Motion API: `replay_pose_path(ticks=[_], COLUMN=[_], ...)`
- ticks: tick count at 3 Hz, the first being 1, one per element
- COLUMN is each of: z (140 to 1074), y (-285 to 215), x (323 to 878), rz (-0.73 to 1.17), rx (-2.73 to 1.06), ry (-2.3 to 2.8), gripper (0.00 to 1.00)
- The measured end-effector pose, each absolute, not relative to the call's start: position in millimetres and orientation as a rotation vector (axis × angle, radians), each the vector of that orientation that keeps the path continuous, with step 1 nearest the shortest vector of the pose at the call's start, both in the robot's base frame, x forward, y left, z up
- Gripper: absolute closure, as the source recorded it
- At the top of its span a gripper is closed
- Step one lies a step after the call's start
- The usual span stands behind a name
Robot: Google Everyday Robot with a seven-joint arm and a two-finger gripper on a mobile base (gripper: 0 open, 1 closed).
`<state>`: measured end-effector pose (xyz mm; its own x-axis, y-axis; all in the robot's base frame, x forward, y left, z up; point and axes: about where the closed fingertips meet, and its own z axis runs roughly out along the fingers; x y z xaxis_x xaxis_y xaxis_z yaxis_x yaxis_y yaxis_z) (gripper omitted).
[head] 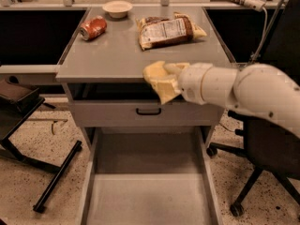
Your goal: Pick sponge from middle drawer and place on counter
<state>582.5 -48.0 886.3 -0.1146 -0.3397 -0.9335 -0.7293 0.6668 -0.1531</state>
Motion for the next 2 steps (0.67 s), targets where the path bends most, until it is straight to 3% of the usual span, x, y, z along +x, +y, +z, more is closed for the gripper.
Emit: replay_pose_path(ticks=[2], z=[996], y=[-46], x=[683], rz=[0.268], rx=[-0.91], ry=[1.586], gripper=[1.0])
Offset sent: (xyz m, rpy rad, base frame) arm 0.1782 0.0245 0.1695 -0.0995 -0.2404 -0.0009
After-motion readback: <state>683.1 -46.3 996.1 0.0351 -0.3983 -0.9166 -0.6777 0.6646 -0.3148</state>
